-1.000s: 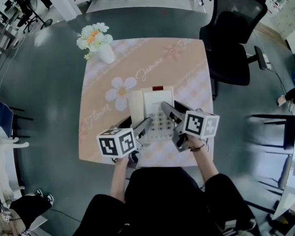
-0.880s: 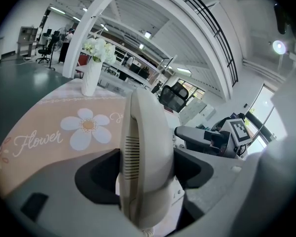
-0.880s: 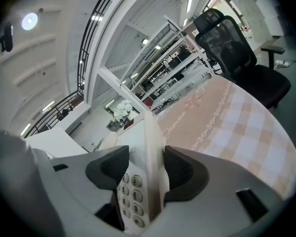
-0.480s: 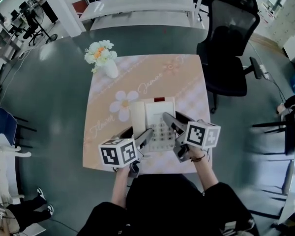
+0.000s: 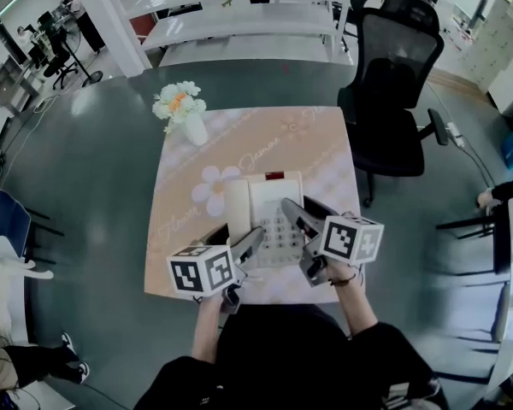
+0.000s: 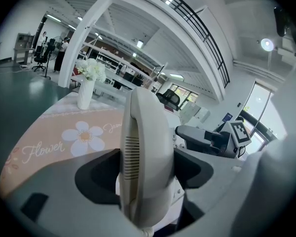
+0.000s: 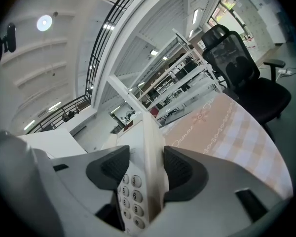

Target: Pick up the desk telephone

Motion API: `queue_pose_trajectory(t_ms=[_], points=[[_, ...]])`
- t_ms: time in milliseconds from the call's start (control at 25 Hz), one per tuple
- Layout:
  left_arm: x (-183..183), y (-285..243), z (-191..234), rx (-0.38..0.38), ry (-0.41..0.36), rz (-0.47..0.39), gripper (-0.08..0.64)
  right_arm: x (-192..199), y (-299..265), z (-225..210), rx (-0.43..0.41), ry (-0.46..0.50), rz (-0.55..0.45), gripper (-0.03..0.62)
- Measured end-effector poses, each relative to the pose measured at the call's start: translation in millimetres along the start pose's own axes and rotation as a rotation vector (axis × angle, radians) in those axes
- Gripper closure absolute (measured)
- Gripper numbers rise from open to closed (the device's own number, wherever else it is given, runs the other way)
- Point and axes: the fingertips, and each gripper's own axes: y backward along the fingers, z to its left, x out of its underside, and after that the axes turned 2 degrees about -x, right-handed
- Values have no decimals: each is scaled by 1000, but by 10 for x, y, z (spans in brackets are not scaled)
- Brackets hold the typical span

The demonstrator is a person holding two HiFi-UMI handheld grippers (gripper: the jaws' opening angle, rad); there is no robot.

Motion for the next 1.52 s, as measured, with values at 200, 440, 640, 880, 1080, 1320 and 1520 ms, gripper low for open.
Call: queue_pose_trajectory(t_ms=[200,440,640,880,1080,1320,1520], points=[[-85,116,-86,1,-24,-25,242,-77,82,125,-15,10,-25,387],[-187,220,-167,4,-44,-59,242,-185,143,262,-37,41,-51,387],[-232,296,-226,13,-48,-75,242,-235,198,358,-45,58,-63,387],[-274,389,-275,15,-62,-87,242,-274,262,462,-55,69,-77,388],[-297,437,-321,16,-63,-97,242,-316,308,530,-65,84,-84,390],[-289,424,-324,14,-63,-100,242,-307,311,513,-68,88,-81,390],[-283,387,-306,16,-59,-94,242,-300,291,483,-63,85,-79,390]])
